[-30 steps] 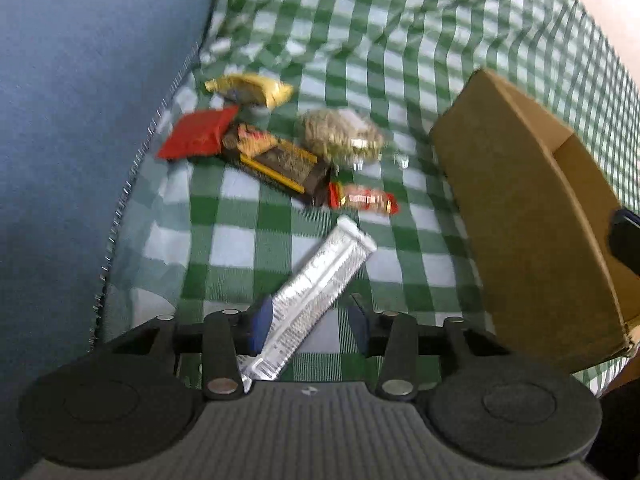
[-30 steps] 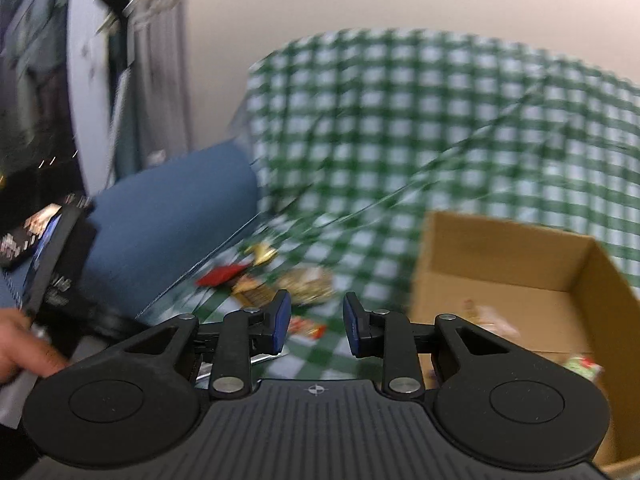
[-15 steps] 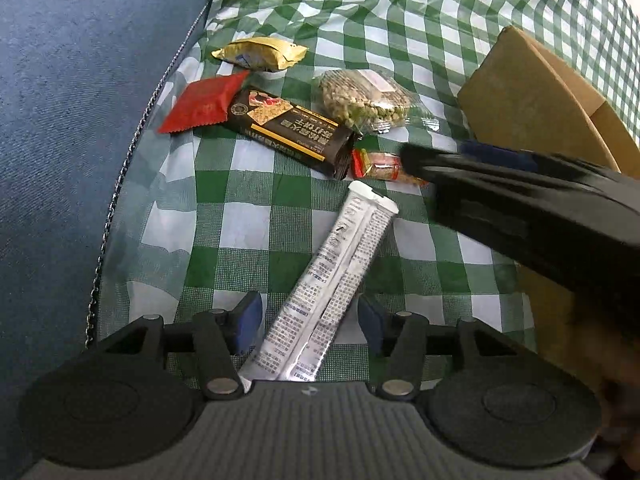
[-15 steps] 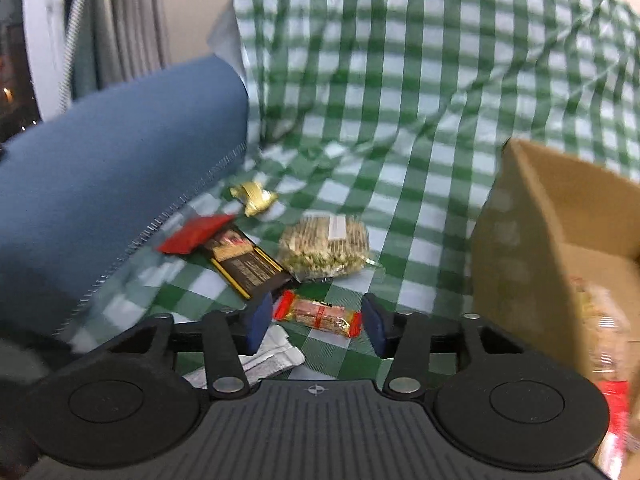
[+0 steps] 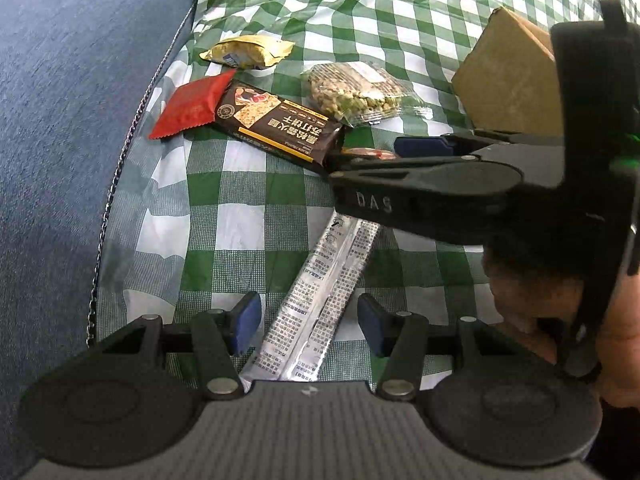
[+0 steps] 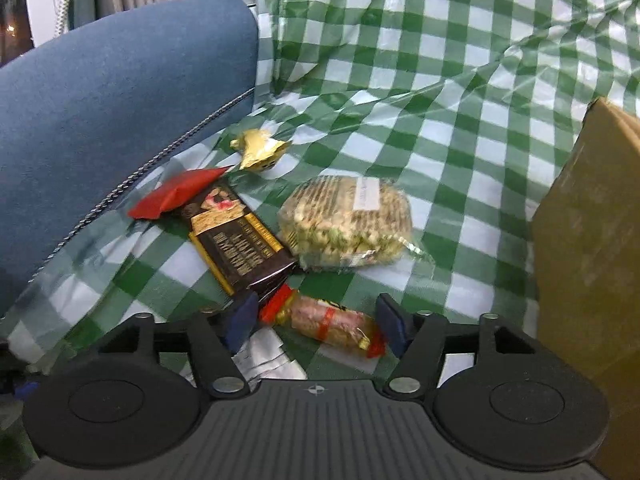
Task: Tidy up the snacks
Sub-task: 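Grasp the silver stick pack with the left tool while the right tool grasps the red-wrapped sausage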
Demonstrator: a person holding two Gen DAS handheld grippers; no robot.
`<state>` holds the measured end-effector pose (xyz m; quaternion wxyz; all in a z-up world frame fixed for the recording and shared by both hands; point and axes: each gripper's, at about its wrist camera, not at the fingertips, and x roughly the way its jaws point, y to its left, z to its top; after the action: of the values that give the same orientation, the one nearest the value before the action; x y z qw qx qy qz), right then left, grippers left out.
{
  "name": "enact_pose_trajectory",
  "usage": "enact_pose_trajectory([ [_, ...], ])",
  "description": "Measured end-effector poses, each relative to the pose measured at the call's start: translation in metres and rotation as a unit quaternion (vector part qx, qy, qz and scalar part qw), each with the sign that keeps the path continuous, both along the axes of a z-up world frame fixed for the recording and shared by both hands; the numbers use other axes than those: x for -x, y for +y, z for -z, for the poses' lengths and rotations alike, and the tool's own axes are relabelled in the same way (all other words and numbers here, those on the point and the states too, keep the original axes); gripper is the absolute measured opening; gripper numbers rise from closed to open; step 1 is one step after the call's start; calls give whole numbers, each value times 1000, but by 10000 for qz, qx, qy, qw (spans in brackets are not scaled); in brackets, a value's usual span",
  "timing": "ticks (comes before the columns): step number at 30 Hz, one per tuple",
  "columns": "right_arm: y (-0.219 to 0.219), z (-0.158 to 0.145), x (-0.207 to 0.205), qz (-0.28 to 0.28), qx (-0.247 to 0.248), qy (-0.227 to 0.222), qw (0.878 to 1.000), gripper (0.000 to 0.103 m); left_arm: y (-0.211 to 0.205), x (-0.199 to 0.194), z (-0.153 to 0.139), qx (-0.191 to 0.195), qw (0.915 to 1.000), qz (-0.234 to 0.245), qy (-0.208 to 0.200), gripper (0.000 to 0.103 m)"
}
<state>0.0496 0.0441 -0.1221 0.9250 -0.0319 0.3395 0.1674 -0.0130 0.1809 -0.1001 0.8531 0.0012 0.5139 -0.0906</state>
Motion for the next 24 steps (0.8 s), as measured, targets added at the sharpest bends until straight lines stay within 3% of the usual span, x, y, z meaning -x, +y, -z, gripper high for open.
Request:
enact_pose_trajectory([
  [4, 5, -3, 11, -290, 215, -123, 9993, 49, 0, 1, 0, -81, 10000, -15, -31, 53],
  [6, 5, -6, 17, -381, 272, -186, 9987, 40, 1, 2, -1, -93, 9999, -39, -50, 46],
  [7, 5, -9, 22, -423, 313, -250, 9983, 34, 3, 2, -1, -99, 9999, -60, -57, 43],
  [10, 3, -19, 35, -526, 368, -385, 9972, 4, 7, 4, -2, -46, 9999, -142, -68, 35],
  [11, 0, -21, 38, -555, 317, -341, 9974, 0, 9, 5, -3, -20, 9998, -172, -67, 33],
  [18, -29, -27, 66, -266, -149, 3, 9995, 0, 26, 14, -12, 319, 9983, -478, -62, 29],
  [22, -40, -28, 83, -146, -587, 249, 9979, 0, 29, 23, -19, 430, 9979, -473, -114, 29],
  [24, -37, -29, 91, -174, -575, 239, 9979, 2, 28, 27, -22, 442, 9980, -446, -110, 29],
])
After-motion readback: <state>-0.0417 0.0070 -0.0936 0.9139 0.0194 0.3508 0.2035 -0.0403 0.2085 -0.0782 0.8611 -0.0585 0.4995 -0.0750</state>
